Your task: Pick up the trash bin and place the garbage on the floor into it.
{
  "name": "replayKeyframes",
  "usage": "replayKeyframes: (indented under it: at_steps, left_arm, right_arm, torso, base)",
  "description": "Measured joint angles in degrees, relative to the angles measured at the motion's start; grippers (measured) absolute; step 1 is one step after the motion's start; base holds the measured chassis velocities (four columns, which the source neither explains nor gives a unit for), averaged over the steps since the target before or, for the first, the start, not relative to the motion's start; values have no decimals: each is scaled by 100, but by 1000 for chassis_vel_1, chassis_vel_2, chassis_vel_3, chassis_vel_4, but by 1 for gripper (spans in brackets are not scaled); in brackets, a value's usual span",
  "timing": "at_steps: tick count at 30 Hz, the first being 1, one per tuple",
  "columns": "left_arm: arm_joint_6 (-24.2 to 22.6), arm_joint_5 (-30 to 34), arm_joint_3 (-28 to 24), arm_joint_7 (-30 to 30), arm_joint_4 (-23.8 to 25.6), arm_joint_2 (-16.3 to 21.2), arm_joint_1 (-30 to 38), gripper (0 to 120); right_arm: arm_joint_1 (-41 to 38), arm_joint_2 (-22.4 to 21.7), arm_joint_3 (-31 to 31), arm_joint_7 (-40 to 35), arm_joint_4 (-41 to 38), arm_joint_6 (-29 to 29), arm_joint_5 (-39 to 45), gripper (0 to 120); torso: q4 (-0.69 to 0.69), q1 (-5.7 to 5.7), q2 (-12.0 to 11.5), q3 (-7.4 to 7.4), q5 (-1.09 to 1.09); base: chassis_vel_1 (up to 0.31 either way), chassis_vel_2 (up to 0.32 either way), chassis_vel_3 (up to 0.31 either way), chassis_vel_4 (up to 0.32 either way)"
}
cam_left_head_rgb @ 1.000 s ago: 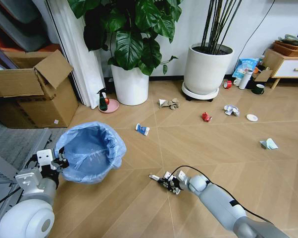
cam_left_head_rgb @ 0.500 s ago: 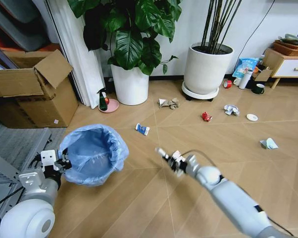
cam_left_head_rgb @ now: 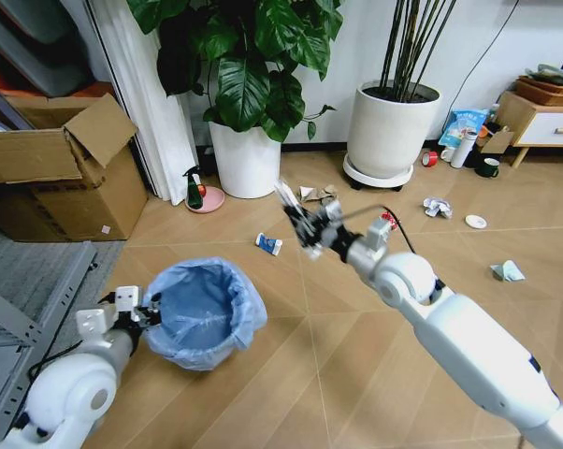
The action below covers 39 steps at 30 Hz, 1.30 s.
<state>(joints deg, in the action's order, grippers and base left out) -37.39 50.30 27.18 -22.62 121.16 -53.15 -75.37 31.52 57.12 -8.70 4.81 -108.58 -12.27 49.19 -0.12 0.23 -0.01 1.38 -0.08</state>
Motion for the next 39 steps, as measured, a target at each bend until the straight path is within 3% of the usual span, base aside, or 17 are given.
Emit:
replayKeyframes:
  at_steps: [7,15,20,22,23,25,29,32,35,39]
  left_arm:
    - [-225,628,-569,-120,-172,205,747,0]
    - [-292,867,-569,-139,-146,363,856,0]
    - [-296,886,-499,-122,-146,399,865,0]
    - [-296,886,-499,-122,-146,399,865,0]
    - [-296,886,-494,-120,-145,398,875,0]
    - [-296,886,-491,-122,-144,390,887,0]
    - [-288,858,-467,-140,-131,366,882,0]
    - [-283,848,-453,-145,-115,354,874,0]
    - [-278,810,-420,-149,-101,338,851,0]
    - [-198,615,-274,-146,0,309,705,0]
  right_arm:
    - [-337,243,-843,-273,-168,-117,435,6]
    - [-200,443,-1218,-265,94,-93,1,6]
    - [-182,556,-1321,-311,176,-134,-223,25]
    - [-182,556,-1321,-311,176,-134,-223,25]
    - [-188,556,-1333,-313,218,-115,-293,36]
    - [-193,547,-1335,-313,231,-102,-313,38]
    - [-202,481,-1301,-292,218,-84,-293,60]
    - [-188,470,-1258,-348,211,-126,-272,68]
    - [-155,467,-1081,-585,154,-323,-183,78]
    - [116,183,-368,-1042,-111,-840,23,95]
  torso:
    - [-2,0,0,0,5]
    - [-1,0,0,0,4]
    - [0,0,0,0,4]
    - [0,0,0,0,4]
    - [-1,0,0,0,4]
    - [-1,0,0,0,4]
    - [-1,0,0,0,4]
    - [-1,0,0,0,4]
    - [-1,0,0,0,4]
    - [0,-1,0,0,5]
  base:
    - [0,0,0,0]
    - [0,0,0,0]
    - [0,0,0,0]
    - [0,0,0,0]
    - [0,0,0,0]
    - [0,0,0,0]
    - [0,0,0,0]
    - [0,0,0,0]
    - [0,0,0,0]
    - [0,0,0,0]
